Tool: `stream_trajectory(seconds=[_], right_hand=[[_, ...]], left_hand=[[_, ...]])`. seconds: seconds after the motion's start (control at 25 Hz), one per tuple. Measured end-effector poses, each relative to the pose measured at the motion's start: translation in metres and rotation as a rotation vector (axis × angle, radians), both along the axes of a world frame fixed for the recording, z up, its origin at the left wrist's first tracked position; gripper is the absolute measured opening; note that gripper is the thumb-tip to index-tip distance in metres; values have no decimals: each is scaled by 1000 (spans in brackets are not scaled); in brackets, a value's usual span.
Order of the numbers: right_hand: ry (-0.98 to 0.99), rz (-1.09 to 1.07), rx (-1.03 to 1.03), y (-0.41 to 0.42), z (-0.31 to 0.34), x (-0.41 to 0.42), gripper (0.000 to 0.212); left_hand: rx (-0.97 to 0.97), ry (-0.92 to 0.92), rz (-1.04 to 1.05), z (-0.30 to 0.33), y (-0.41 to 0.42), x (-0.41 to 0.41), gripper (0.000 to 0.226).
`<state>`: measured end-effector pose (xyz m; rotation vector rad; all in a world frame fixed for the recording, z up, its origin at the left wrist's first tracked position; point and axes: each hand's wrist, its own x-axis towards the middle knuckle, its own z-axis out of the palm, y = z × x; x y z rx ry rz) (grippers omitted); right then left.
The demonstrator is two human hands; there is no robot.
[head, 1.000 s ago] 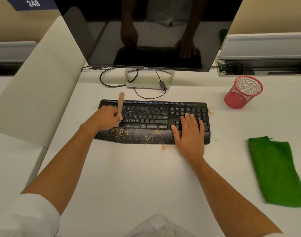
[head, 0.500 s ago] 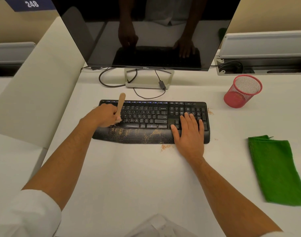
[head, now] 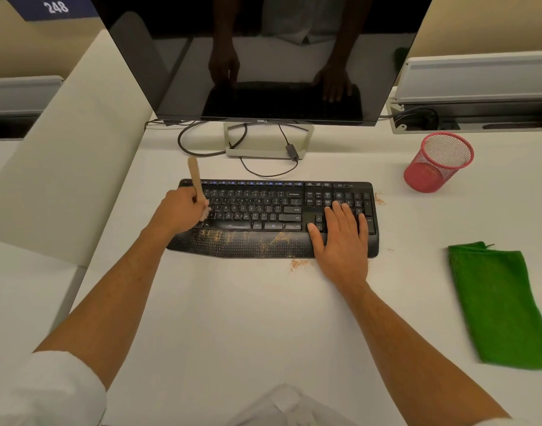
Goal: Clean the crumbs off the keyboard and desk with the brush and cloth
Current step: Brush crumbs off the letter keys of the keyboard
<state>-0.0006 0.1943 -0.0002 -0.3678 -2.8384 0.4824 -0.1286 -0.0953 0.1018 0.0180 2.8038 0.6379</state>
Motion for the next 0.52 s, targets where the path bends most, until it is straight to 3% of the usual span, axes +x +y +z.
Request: stream_trajectory(seconds=[0.16, 0.36, 0.44, 0.52], right_hand=[[7, 0, -7, -1, 1, 0, 59], [4, -4, 1, 0, 0, -1, 63], [7, -1, -3, -1, 0, 0, 63], [10, -2, 5, -1, 1, 0, 63]], left_hand=[[23, -232, 78, 8, -3, -1, 13], [-2, 125, 73, 2, -4, -1, 22], [53, 48, 105, -3, -5, 1, 20], [91, -162, 126, 0, -5, 0, 15]])
